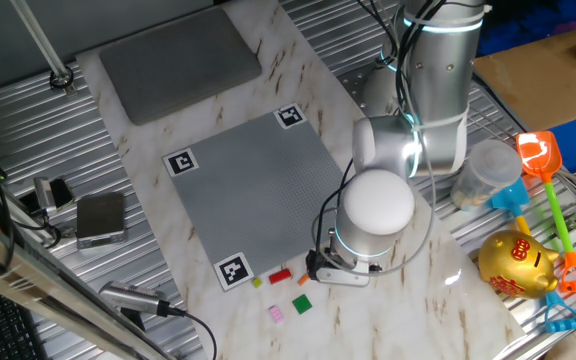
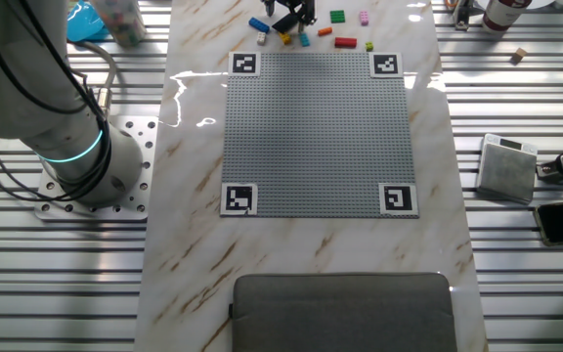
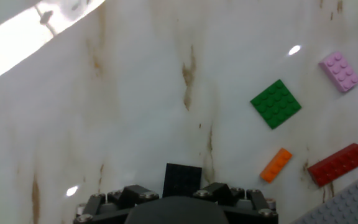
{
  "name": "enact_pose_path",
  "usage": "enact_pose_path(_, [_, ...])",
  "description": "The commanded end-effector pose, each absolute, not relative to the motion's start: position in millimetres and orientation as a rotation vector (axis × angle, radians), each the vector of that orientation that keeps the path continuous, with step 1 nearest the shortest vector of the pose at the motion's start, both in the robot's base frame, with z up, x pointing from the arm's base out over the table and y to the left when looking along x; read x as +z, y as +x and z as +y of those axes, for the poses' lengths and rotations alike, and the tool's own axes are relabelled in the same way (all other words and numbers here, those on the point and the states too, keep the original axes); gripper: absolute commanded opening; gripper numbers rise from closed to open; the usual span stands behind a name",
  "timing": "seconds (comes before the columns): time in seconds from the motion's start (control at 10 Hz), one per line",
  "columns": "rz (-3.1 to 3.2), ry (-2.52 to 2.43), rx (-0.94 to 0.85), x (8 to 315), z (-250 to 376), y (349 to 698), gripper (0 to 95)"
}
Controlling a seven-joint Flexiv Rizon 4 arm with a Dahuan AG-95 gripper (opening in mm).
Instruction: Build with small Lego blocks
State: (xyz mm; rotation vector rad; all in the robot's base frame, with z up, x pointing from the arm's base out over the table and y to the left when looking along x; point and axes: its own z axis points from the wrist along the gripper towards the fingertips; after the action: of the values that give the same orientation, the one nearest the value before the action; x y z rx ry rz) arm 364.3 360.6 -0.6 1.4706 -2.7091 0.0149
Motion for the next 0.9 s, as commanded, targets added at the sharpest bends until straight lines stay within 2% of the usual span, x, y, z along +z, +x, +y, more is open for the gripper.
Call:
enact_pose_path(0.1, [-2.709, 1.47, 0.021, -1.3, 360.4, 363.3, 76.0])
enact_pose_path(0.5, [-2.707, 1.466, 0.037, -2.1, 360.5, 360.5, 76.0])
enact_pose_path(0.6, [-2.709, 1.461, 0.037, -2.1, 360.5, 360.5, 57.0])
enact_pose_path(0.7, [-2.712, 1.453, 0.043, -2.1, 360.6, 360.6, 57.0])
enact_pose_path(0.8, [-2.711, 1.451, 0.05, -1.9, 360.6, 360.5, 38.0])
enact_pose_path(0.9, [-2.712, 1.448, 0.06, -0.2, 361.2, 360.1, 38.0])
